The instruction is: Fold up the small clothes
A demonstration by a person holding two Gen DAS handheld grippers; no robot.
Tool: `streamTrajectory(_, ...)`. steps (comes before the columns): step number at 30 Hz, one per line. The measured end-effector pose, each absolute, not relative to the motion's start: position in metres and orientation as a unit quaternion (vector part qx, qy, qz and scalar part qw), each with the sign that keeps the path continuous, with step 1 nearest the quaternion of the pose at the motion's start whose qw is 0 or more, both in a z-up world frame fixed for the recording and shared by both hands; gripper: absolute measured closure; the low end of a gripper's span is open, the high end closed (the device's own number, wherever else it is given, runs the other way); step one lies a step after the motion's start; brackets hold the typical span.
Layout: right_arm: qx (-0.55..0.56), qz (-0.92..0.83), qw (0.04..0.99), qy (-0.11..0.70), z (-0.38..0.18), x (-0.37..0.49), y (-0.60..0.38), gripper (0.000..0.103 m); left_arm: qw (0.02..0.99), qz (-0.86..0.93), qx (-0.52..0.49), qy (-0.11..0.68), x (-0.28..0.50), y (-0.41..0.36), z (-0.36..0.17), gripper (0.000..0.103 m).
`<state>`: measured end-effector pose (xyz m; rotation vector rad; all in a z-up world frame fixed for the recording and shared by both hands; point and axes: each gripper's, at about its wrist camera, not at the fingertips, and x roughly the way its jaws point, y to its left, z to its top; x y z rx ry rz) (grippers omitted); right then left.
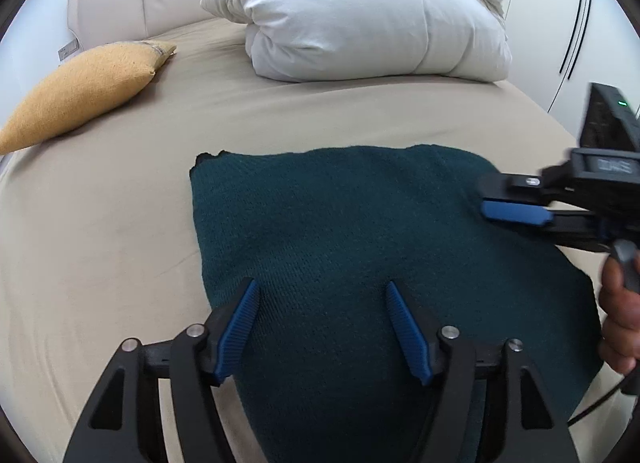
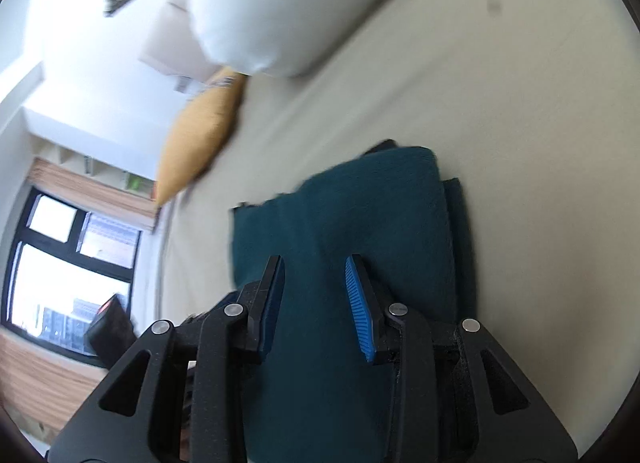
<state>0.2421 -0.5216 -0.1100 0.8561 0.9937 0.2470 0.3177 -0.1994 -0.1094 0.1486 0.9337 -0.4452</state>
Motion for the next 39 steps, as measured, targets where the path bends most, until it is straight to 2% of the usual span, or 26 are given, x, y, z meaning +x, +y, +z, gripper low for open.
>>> streamTrajectory(9, 0.418, 0.066, 0.796, 0.433, -0.127, 0.264, -0.557, 0.077, 0.866, -0.212, 0.082, 0.446, 0.320, -0.205, -0.114, 0.031)
streamTrajectory(14, 0.418, 0.019, 0.816, 0.400, -0.107, 0.245, -0.578, 0.071, 0.866, -0.215, 0.079, 0.445, 0.318, -0.203, -0.114, 0.031)
streamTrajectory(18, 0.426, 0.107, 0.815, 0.378, -0.081, 0.209, -0.574, 0.071, 0.866, -0.215, 0.080, 0.444, 0.318, -0.203, -0.115, 0.031)
streamTrajectory(21, 0.392, 0.159, 0.813, 0.401, -0.076, 0.191, -0.552, 0.071, 0.867, -0.213, 0.082, 0.443, 0.318, -0.203, -0.115, 0.031)
streamTrajectory(25, 0.354, 0.146, 0.799, 0.465, -0.107, 0.180, -0.538, 0.073, 0.867, -0.212, 0.084, 0.444, 0.318, -0.204, -0.115, 0.031)
streamTrajectory(32, 0.365, 0.164, 0.800, 0.447, -0.121, 0.136, -0.546, 0.074, 0.868, -0.215, 0.087, 0.440, 0.319, -0.204, -0.116, 0.031)
streamTrajectory(39, 0.303, 0.138, 0.819, 0.467, -0.118, 0.096, -0.520, 0.074, 0.868, -0.219, 0.082, 0.439, 0.315, -0.199, -0.112, 0.031)
